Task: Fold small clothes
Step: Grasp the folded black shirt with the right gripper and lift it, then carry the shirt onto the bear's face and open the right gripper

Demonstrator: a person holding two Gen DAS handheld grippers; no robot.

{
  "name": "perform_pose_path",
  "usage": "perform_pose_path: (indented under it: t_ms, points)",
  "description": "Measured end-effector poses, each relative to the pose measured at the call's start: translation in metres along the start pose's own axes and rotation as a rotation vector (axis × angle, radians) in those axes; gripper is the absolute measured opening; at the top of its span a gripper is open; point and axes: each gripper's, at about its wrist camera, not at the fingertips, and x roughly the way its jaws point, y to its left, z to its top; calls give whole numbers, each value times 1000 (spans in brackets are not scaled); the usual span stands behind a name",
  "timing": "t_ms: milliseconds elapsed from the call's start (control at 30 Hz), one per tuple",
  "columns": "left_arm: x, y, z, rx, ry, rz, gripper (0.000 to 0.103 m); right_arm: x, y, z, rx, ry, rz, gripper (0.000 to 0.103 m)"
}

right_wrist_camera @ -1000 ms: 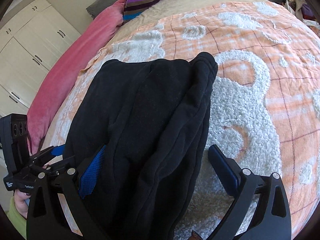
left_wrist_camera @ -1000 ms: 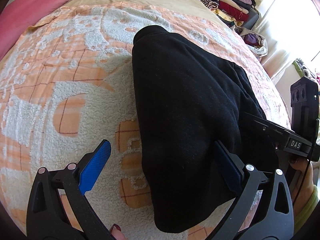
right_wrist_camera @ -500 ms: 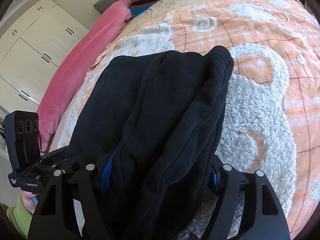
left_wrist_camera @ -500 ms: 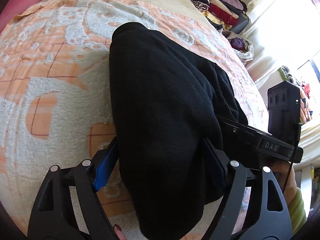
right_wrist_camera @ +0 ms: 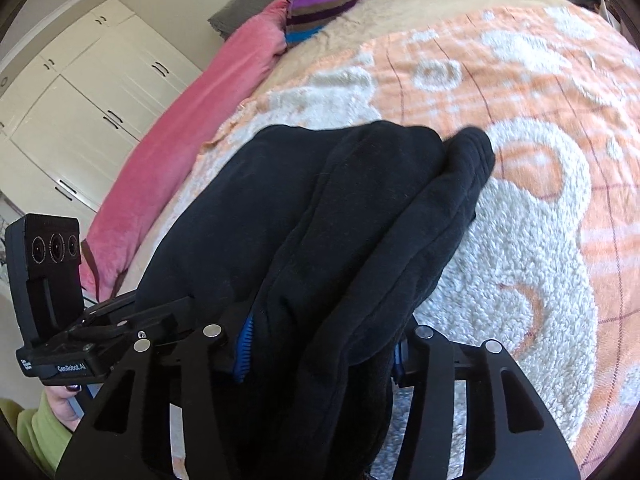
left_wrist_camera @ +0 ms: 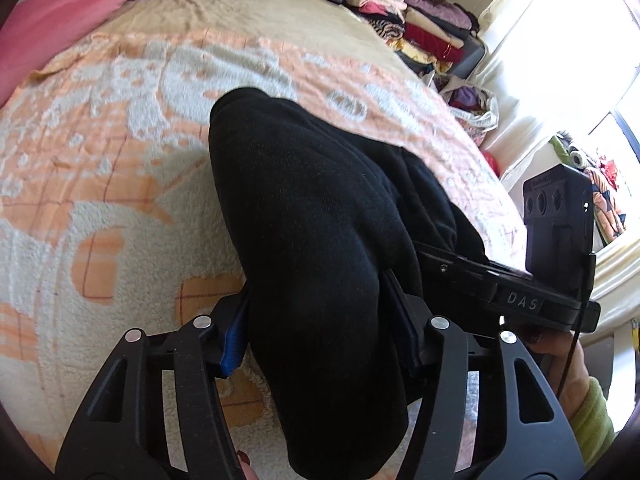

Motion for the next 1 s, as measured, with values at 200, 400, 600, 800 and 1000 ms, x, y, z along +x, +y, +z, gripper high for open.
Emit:
perform_pose_path:
  t_ms: [200, 400, 600, 800, 1000]
  points:
    - [-21, 2, 9, 5, -64, -1, 50, -11, 22, 5, -63, -70, 11, 47]
    - [-40, 7, 13, 45, -126, 22, 50, -10, 49, 13, -148, -133, -29, 47]
    - [-43, 23, 11, 24, -154, 36, 50, 8, 62, 21, -185, -141, -52, 47]
    - [-40, 44, 6, -2, -154, 60, 50, 31, 71, 20, -209, -117, -75, 47]
    - [-25, 53, 0, -9, -136, 40, 50, 40, 67, 14, -220, -97, -129, 47]
